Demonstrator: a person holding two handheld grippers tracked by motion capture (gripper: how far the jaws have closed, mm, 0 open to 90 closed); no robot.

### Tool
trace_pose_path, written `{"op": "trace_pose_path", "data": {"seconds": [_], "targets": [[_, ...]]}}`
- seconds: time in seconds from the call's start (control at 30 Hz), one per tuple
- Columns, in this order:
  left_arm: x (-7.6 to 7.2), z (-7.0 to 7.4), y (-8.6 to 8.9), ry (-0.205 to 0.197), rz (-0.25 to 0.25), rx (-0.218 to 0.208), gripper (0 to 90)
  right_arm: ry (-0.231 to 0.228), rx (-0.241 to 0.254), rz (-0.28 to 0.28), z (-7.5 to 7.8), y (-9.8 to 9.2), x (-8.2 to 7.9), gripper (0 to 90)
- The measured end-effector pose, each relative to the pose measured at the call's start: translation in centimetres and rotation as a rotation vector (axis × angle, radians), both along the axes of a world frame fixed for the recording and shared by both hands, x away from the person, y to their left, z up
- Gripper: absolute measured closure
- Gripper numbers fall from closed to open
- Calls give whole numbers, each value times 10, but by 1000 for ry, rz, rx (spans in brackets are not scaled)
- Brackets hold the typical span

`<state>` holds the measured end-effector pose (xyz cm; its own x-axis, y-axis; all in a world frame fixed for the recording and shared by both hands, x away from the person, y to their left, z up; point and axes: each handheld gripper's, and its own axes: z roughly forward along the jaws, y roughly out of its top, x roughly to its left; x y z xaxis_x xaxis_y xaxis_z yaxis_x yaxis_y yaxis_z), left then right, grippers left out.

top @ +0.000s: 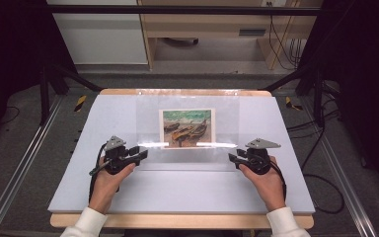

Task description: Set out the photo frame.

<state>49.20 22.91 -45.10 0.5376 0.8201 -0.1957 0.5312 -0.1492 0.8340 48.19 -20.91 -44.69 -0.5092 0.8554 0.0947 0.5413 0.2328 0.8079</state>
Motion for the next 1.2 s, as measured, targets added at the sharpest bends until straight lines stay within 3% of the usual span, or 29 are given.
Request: {"op": "trace_pose_path", "data": {"seconds": [1.2], "targets": [[-12,-4,-1,-7,2,39,612,-4,-47,0,-3,0,-11,673]]}}
